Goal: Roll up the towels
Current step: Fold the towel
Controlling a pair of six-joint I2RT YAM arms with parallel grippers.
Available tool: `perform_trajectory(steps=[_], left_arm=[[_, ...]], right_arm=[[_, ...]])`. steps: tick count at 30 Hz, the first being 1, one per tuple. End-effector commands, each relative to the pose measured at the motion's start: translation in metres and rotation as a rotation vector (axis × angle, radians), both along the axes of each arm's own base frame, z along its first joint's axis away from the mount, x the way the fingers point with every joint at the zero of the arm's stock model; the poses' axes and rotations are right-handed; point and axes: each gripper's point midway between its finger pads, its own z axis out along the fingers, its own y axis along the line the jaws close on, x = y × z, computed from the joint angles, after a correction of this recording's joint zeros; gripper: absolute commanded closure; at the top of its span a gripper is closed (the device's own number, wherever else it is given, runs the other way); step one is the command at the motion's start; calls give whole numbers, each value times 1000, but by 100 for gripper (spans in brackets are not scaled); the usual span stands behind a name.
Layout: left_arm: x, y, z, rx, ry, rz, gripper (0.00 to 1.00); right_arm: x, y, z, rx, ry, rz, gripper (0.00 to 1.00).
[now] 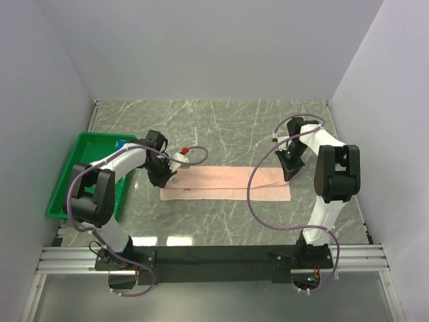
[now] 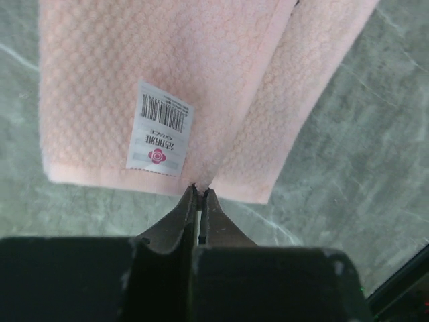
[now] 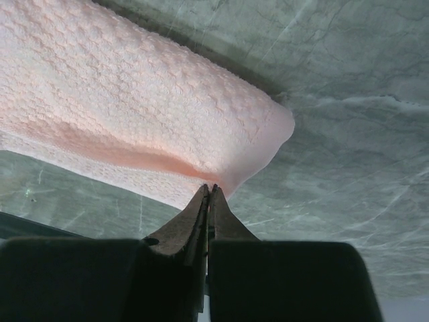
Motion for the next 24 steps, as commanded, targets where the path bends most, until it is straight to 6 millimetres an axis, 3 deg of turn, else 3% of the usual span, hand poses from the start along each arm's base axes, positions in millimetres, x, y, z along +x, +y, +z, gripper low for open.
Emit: perform_trajectory(steps=[1,8,12,17,24], left_arm=[[1,-3,31,-37,-40,-14,99],[-14,1,42,-42,-31,-16,100],[-23,4,43,-42,-15,-22,99],[-38,6,33,-36,47,-33,99],[-38,4,6,-4,100,27,99]], right_arm=[[11,0,27,19,-79,4,100],[0,1,38,22,-90,21,100],[-13,1,32,24,-72,30,100],[-22,0,14,21,-39,22,100],[-24,-3,-9,4,-6,10,100]])
